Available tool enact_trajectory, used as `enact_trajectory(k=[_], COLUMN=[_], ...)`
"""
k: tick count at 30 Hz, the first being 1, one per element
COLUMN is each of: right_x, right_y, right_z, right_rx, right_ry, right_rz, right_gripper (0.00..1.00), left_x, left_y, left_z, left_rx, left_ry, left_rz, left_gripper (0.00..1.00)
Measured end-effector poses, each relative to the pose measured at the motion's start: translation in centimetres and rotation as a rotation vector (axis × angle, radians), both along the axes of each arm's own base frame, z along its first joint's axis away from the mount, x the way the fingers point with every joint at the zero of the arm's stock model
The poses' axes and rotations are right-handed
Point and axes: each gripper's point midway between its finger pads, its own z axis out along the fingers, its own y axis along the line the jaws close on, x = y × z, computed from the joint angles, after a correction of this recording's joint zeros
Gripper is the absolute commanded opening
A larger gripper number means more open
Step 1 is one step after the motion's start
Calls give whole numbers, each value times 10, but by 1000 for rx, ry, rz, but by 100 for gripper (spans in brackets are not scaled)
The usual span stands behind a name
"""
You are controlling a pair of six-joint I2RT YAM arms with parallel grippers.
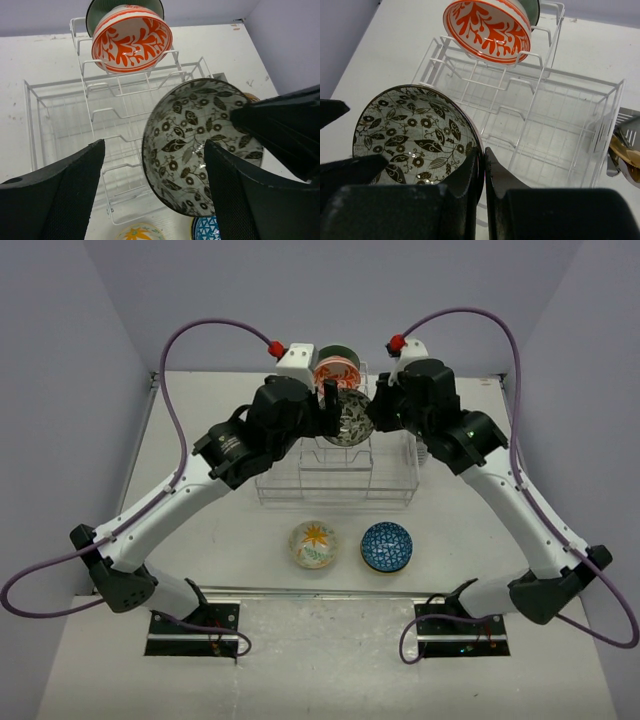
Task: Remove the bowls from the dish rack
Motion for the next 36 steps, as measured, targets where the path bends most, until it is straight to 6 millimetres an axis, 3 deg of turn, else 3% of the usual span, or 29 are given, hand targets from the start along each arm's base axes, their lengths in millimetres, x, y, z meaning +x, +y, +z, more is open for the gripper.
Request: enact_trajectory(k=[1, 2, 3, 5, 7, 8, 9, 11, 13, 18, 19, 20, 21, 22, 25, 26, 32, 34, 36], right_x=[-4, -7, -13, -19, -23, -25, -25, -26, -26, -24, -24, -25, -26, -27, -39, -45, -82, -91, -98], right_y=[-2, -5, -9, -13, -16, -16, -16, -15, -15, -18, -18, -18, -17, -18, -25, -29, -65, -76, -86], right_z=[5, 9, 16, 23, 26, 28, 28, 26, 22, 17, 16, 16, 17, 18, 26, 31, 55, 56, 54], right_rx=[8, 18, 30, 43, 52, 61, 63, 65, 64, 58, 57, 60, 75, 77, 108, 121, 174, 176, 174], right_ry=[-8, -17, -30, -47, -56, -60, -62, -56, -49, -45, -44, -44, -44, -50, -67, -80, -166, -180, -187], right_rz=[-1, -3, -4, -4, -5, -5, -7, -7, -9, -31, -31, -31, -32, -31, -34, -38, -82, -102, -121], right_gripper=[0, 0, 0, 0, 0, 0, 0, 0, 0, 2, 16, 42, 51, 69, 76, 82, 91, 91, 92], left_x=[1, 3, 4, 6, 7, 7, 7, 6, 6, 7, 7, 7, 6, 6, -2, -8, -63, -83, -99], left_y=[1, 2, 3, 3, 2, -1, -4, -12, -18, -23, -23, -23, -23, -22, -12, -5, 40, 50, 55], left_z=[-2, -4, -5, -5, -6, -6, -8, -10, -13, -23, -24, -24, -23, -23, -25, -26, -21, -27, -46], left_rx=[5, 7, 9, 2, -4, -13, -15, -24, -27, -3, -2, -1, -4, -3, -5, -3, -39, -54, -56], left_ry=[5, 9, 12, 16, 20, 26, 29, 40, 51, 73, 74, 75, 74, 75, 77, 81, 81, 94, 131], left_rz=[4, 8, 12, 16, 14, 3, -9, -33, -48, -72, -73, -73, -72, -72, -71, -71, -135, -178, -220], left_gripper=[80, 71, 71, 59, 42, 39, 28, 20, 1, 0, 0, 0, 0, 0, 0, 0, 0, 0, 0])
